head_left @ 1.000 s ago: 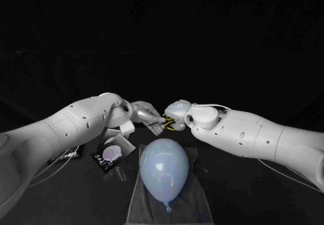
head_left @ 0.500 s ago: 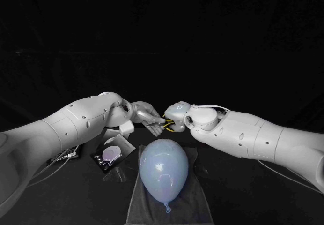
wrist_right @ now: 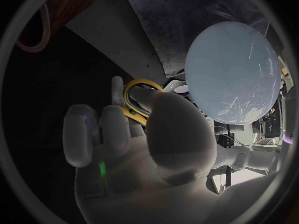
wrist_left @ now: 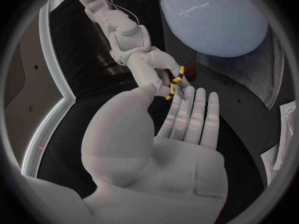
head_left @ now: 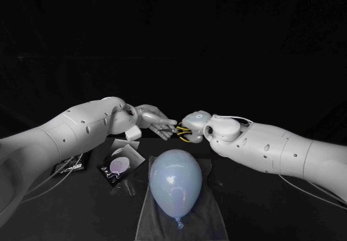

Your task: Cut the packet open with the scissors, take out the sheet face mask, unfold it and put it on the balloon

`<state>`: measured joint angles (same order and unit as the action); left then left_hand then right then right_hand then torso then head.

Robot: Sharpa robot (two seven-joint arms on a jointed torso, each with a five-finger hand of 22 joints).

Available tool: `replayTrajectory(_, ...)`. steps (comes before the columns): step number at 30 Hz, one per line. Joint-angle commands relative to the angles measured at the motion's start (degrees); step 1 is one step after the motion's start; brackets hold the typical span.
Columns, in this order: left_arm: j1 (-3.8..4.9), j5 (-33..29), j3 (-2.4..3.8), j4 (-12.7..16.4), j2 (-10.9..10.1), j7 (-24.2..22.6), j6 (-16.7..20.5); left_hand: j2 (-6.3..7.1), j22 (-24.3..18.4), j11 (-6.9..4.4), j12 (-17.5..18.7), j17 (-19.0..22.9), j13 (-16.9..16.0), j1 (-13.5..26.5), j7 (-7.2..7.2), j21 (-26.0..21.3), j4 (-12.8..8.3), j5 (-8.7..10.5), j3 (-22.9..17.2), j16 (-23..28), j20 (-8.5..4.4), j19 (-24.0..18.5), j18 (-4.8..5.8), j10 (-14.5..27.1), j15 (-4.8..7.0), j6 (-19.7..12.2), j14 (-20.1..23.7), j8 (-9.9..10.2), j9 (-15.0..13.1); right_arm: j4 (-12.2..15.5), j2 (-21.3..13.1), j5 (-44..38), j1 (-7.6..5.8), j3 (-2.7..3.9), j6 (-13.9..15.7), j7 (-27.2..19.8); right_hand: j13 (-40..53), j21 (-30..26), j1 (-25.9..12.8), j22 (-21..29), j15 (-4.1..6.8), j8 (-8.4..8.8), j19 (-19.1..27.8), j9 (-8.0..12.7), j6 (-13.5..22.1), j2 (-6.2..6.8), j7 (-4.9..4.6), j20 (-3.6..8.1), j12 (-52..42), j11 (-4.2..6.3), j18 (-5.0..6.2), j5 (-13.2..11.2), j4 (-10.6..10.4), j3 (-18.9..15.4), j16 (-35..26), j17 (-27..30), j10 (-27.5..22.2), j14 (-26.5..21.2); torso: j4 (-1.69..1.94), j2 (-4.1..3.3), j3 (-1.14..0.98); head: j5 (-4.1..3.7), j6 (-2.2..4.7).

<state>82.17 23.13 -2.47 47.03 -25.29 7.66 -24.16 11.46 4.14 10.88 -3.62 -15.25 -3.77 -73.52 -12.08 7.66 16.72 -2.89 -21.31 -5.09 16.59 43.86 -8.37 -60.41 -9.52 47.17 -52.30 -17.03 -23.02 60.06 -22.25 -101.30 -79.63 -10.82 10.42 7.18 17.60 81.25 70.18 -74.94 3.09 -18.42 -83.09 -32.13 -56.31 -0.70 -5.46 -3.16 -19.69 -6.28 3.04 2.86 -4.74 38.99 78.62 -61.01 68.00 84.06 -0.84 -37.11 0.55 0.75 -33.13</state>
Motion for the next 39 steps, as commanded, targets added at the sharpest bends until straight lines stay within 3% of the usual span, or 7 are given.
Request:
replayTrajectory(1,0.39,-4.9,0.14,-0.2,-1.0,-2.0,3.8,-1.08,-0.1,0.3,-0.4,-0.1,-0.1,3.1,-1.97,-0.2,0.0,0.14,6.2,-0.2,0.05,-0.1,0.24,1.1,-0.23,-0.3,0.9,1.1,0.7,0.5,-1.0,3.8,0.24,-0.08,1.2,2.7,0.5,-0.1,-0.4,-6.3,0.44,-0.56,-0.2,-0.8,0.4,-0.67,0.39,0.35,0.2,5.96,-0.34,-0.1,0.2,0.5,-0.1,0.1,16.9,1.0,0.04,0.02,0.03,-0.13,0.06)
replayTrajectory(3,0.4,-5.2,0.12,-0.2,-1.8,-2.0,4.7,-4.2,-0.2,0.53,-0.5,-0.1,-0.1,2.0,-2.2,-0.5,0.1,0.35,16.9,-0.3,0.05,-0.6,0.57,1.9,-0.46,-0.4,1.8,1.7,1.0,0.9,-1.5,4.5,0.24,-0.07,1.7,3.0,0.7,0.0,-0.5,-6.4,0.45,-0.67,-0.2,-1.0,0.5,-0.65,0.4,0.36,0.2,5.96,-0.35,-0.1,0.2,0.6,0.0,0.0,16.9,1.0,0.06,0.02,0.01,-0.16,0.05)
replayTrajectory(6,0.4,-6.0,0.08,-0.1,-3.1,-2.2,6.2,-3.45,-0.2,0.66,-0.5,0.0,-0.1,1.2,-2.33,-0.6,0.4,0.05,24.1,-0.3,0.08,-0.8,0.77,2.3,-0.6,-0.4,2.4,2.1,1.1,1.7,-2.7,5.8,0.22,-0.03,2.8,3.5,0.8,0.0,-0.5,-6.4,0.45,-0.75,-0.2,-1.2,0.5,-0.63,0.41,0.37,0.2,5.97,-0.35,-0.1,0.2,0.6,0.0,0.0,16.8,1.0,0.03,-0.01,0.01,-0.2,0.08)
replayTrajectory(14,0.36,-10.1,-0.05,0.9,-8.0,-5.8,13.0,-7.54,0.4,0.18,-1.2,-0.4,-0.2,1.1,-1.82,0.8,0.2,0.09,24.0,-1.7,-0.15,1.6,-0.46,1.4,0.0,0.8,0.7,2.0,1.1,6.7,-7.8,16.2,0.03,0.28,8.2,0.9,1.3,-0.5,-0.5,-6.0,0.39,-1.11,0.1,-2.1,1.0,-0.49,0.33,0.35,0.7,5.87,-0.23,-0.1,0.3,0.9,-0.1,0.3,16.0,1.0,0.02,-0.02,-0.06,-0.23,0.43)
replayTrajectory(22,-0.09,-11.9,-1.07,5.6,-14.2,-11.8,19.8,-10.02,2.6,-1.79,-2.2,-3.2,-0.2,-6.7,0.2,6.7,-0.1,0.09,24.5,-7.7,-2.37,10.8,-2.28,-1.4,2.73,3.3,-7.2,1.7,1.0,14.5,-15.1,43.6,-0.35,0.64,12.5,-11.1,4.0,-1.7,-0.1,-5.1,0.37,-1.45,0.9,-3.5,2.1,-0.39,0.23,0.3,-0.8,5.87,0.07,0.0,0.0,1.4,-0.6,1.0,16.7,0.7,0.07,0.03,0.0,0.27,0.25)
replayTrajectory(29,-2.66,-11.9,-1.45,10.8,-19.9,-17.7,25.0,-9.96,4.7,-3.36,-2.2,-7.1,-0.1,-18.6,1.58,11.7,-0.4,0.05,24.0,-14.2,-5.71,16.5,-2.14,-4.5,5.08,5.3,-12.6,2.8,2.1,20.4,-21.6,69.1,-0.48,0.72,9.3,-19.0,25.5,-2.8,0.0,-4.6,0.5,-1.95,1.4,-6.6,3.3,-0.47,0.33,0.43,-18.8,6.01,0.26,-0.1,-0.7,1.2,-0.9,1.3,16.3,0.7,0.04,0.24,-0.15,2.99,-0.8)
replayTrajectory(39,-5.81,-5.5,-1.63,16.8,-26.1,-20.1,29.2,-8.22,6.8,-3.23,-1.1,-9.7,-0.1,-19.4,1.23,15.5,-0.2,0.04,26.0,-17.5,-6.71,18.4,-1.96,-4.8,5.02,5.5,-10.7,4.2,3.0,28.4,-28.6,89.0,-0.44,0.69,4.1,-21.3,37.0,-2.0,-0.2,-5.6,0.55,-2.07,0.6,-8.0,3.4,-0.9,0.41,0.48,-28.7,6.08,0.02,-0.1,-1.1,0.3,-0.4,0.4,16.0,1.0,0.17,0.32,-0.21,7.37,-4.08)
